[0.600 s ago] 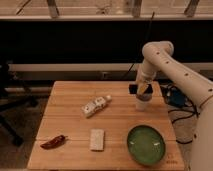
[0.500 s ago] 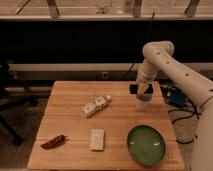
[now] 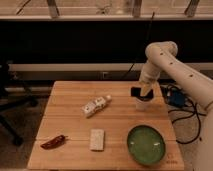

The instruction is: Place the eraser in the ceramic cup

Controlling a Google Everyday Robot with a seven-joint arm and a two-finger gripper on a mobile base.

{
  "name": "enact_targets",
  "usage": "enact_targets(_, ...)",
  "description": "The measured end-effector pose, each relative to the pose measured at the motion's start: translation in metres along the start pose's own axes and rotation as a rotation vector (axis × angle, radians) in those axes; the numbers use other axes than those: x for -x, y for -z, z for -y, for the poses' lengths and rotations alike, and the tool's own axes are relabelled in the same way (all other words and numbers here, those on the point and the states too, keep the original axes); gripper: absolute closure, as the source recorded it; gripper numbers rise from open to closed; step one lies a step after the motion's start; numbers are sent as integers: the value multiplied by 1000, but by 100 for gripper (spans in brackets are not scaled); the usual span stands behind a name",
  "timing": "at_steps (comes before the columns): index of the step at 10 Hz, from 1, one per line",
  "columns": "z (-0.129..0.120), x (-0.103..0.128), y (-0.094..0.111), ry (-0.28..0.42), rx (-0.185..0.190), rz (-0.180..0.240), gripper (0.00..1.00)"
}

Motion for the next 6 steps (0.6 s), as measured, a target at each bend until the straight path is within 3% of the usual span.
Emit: enact_targets(6,4,-1,3,-2,-16,-4,20)
